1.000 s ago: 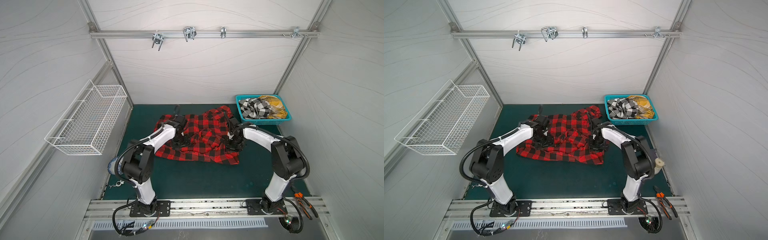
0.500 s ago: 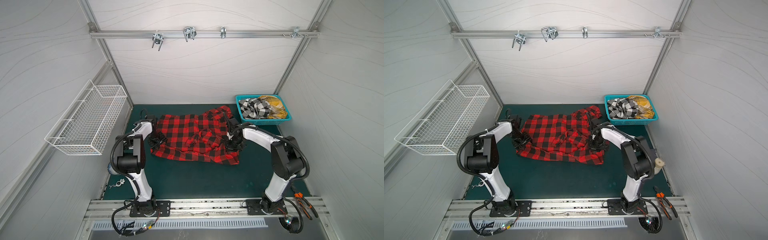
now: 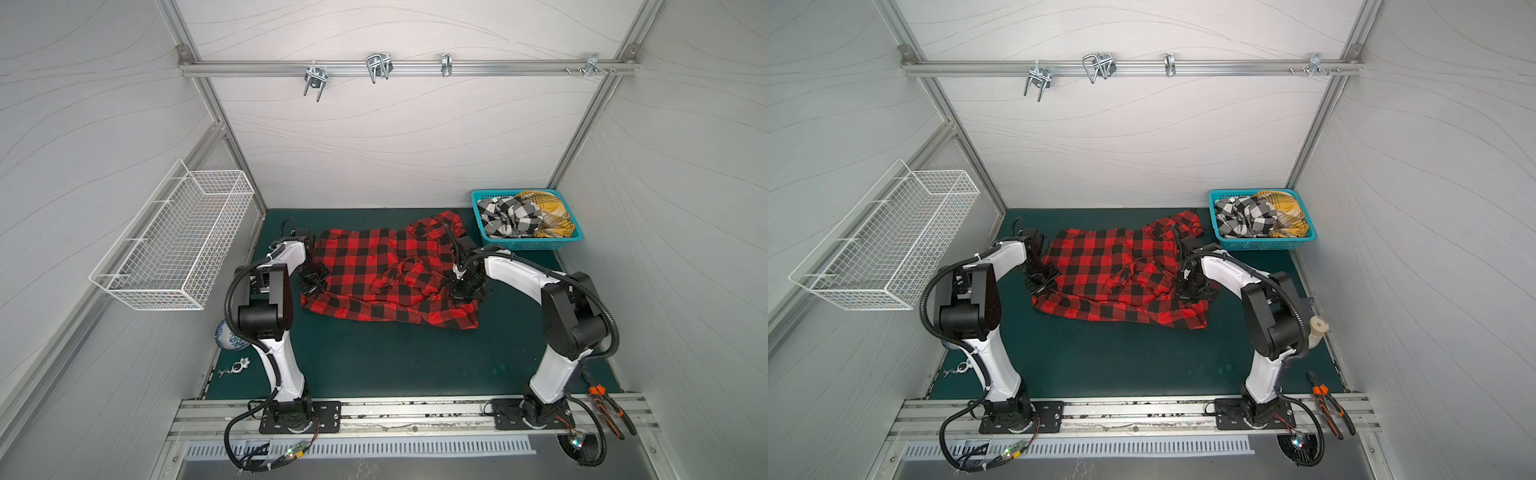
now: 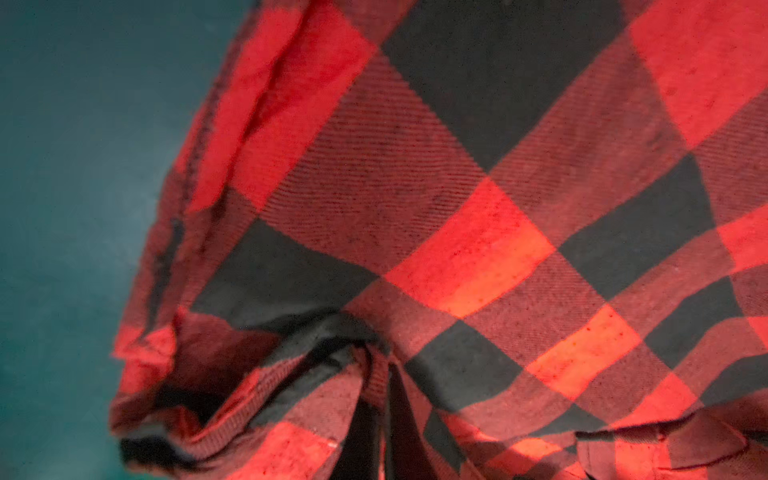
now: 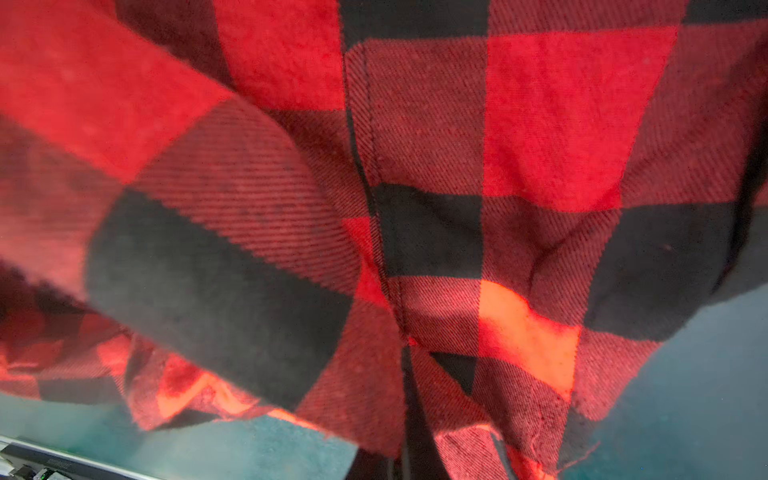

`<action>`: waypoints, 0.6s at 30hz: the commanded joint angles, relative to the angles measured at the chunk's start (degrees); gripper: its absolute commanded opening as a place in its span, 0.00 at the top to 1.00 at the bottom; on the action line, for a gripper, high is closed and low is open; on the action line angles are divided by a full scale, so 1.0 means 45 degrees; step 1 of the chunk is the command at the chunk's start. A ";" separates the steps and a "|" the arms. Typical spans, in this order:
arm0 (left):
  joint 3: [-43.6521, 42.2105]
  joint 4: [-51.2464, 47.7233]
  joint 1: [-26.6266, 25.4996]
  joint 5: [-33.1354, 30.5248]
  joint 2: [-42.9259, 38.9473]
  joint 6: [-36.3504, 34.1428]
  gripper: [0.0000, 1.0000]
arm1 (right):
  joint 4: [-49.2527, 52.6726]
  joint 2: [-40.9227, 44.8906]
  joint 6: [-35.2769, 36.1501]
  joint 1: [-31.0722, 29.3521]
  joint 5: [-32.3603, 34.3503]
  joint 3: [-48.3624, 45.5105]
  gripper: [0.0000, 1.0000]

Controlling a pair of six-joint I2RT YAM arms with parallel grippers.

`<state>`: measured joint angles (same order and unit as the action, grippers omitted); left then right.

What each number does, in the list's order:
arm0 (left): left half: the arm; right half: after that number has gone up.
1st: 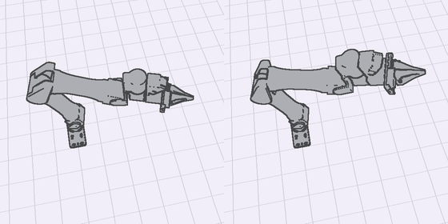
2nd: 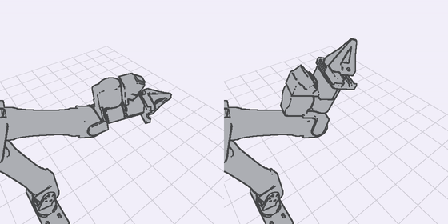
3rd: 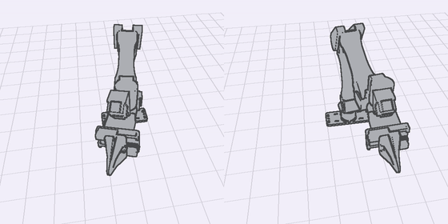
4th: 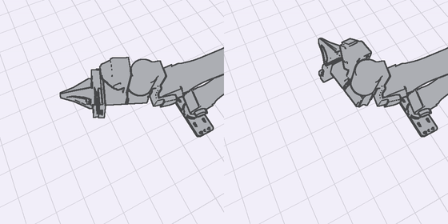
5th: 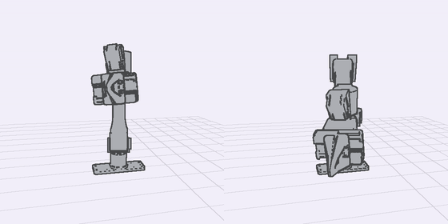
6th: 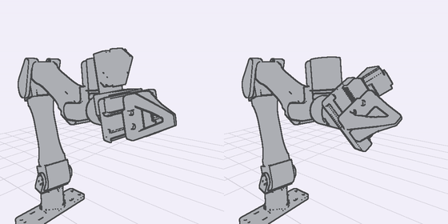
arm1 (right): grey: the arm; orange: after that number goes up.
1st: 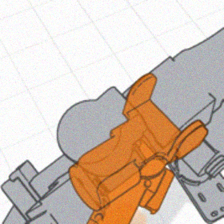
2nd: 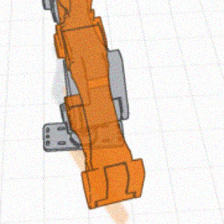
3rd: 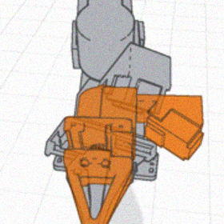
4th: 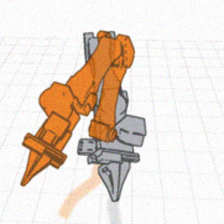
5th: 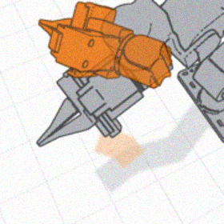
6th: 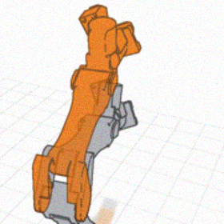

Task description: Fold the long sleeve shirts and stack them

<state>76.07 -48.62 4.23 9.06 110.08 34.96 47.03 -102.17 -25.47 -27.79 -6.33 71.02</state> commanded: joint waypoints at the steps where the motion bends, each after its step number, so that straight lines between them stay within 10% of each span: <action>1: 0.0428 -0.0588 0.0012 -0.0959 -0.0876 0.0160 1.00 | 0.0446 0.0448 0.0228 -0.0055 0.0432 0.0419 1.00; 18: 0.1654 -0.0632 0.0505 -0.2393 0.0739 0.0116 1.00 | 0.0543 -0.1337 0.0334 0.1038 0.0783 0.2840 1.00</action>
<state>80.73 -51.99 6.22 -0.21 108.66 36.14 48.31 -104.53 -24.14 -24.45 -3.55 82.52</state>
